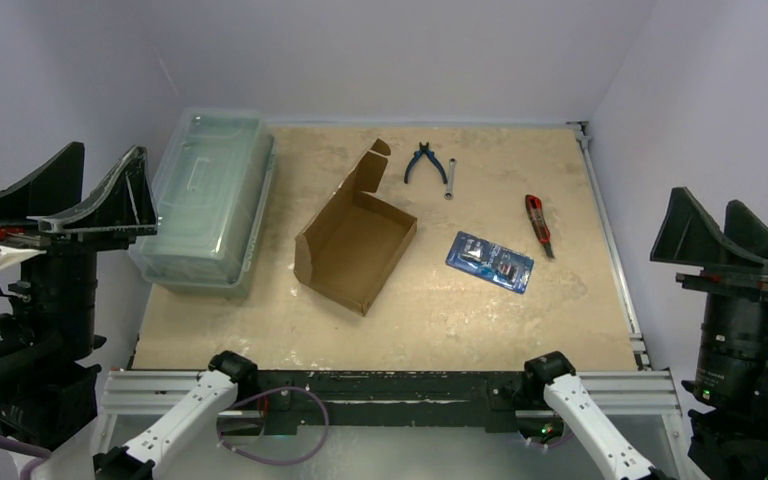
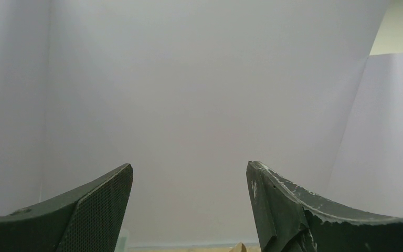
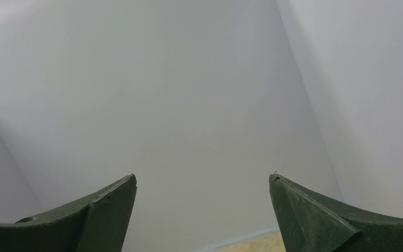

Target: Unpack the express box

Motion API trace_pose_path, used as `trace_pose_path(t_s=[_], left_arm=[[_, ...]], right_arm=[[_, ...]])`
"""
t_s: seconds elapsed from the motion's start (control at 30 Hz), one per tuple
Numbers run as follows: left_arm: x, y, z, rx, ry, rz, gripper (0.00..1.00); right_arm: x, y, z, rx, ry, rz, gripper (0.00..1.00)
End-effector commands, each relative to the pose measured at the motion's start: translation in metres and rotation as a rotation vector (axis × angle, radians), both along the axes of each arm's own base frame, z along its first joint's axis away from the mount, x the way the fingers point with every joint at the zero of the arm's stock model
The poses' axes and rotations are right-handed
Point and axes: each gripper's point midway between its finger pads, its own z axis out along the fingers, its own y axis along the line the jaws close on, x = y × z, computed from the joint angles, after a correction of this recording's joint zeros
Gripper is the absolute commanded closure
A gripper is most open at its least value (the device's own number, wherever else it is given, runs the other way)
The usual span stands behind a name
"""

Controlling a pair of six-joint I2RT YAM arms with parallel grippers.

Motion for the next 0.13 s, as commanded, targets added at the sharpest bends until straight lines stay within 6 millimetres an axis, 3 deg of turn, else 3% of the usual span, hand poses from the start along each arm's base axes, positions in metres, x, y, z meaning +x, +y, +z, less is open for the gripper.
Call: trace_pose_path(t_s=[0.0,0.1], left_arm=[[0.0018,0.0037,0.0033,-0.011,-0.013,0.024,0.21],[0.0011,0.0036,0.0044,-0.014,-0.017,0.021,0.21]], right_arm=[[-0.0001,-0.0035,0.0001,-0.016,-0.006,-0.026,0.01],[-0.0007,-0.002,0.0,-0.04,0.0,-0.023,0.01]])
